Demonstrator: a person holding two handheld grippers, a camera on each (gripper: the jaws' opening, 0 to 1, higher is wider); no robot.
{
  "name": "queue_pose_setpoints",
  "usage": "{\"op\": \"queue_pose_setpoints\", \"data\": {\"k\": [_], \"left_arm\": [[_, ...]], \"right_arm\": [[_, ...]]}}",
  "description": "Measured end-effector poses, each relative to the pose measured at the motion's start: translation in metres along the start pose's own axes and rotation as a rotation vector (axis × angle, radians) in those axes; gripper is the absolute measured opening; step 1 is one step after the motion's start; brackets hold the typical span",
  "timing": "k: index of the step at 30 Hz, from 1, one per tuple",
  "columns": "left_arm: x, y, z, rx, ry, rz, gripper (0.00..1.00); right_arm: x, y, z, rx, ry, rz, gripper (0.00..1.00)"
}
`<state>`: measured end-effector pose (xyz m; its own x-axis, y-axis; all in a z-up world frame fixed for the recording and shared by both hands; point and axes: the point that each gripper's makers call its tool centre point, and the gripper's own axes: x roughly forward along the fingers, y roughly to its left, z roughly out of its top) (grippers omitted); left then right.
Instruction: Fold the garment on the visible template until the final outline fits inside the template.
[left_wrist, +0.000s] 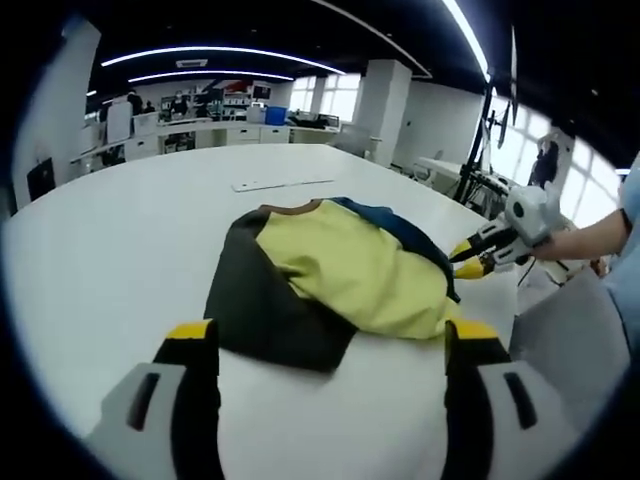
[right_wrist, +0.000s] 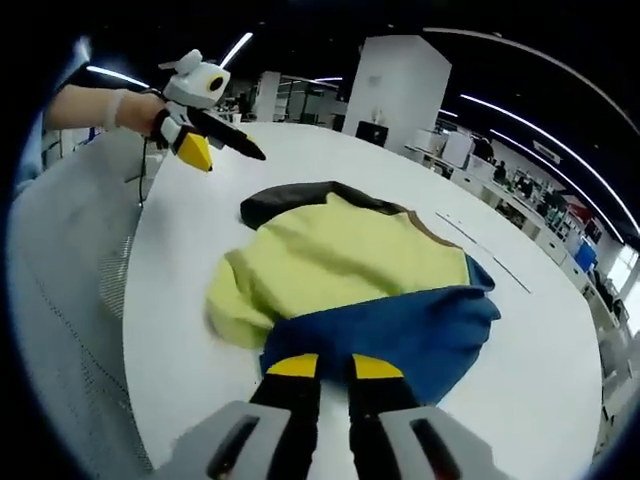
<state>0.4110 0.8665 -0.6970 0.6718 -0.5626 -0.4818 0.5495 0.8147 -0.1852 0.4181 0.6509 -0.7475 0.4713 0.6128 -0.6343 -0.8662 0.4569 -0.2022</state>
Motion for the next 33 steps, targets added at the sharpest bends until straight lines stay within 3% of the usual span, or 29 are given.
{"op": "queue_pose_setpoints", "data": {"k": [8,17,27,33], "left_arm": [[-0.002,0.001,-0.003,-0.004,0.007,0.002,0.90],[0.000,0.002,-0.003,-0.006,0.005,-0.003,0.90],[-0.001,0.005,-0.002,-0.010,0.007,0.001,0.89],[-0.004,0.011,-0.003,-0.016,0.012,0.009,0.89]], "right_arm": [[-0.010,-0.009,0.010,0.031,-0.021,-0.002,0.00],[-0.024,-0.061,0.035,0.084,-0.074,-0.073,0.00],[0.003,-0.119,0.025,0.152,-0.023,-0.109,0.00],[0.030,-0.132,0.016,0.173,0.028,-0.100,0.00]]}}
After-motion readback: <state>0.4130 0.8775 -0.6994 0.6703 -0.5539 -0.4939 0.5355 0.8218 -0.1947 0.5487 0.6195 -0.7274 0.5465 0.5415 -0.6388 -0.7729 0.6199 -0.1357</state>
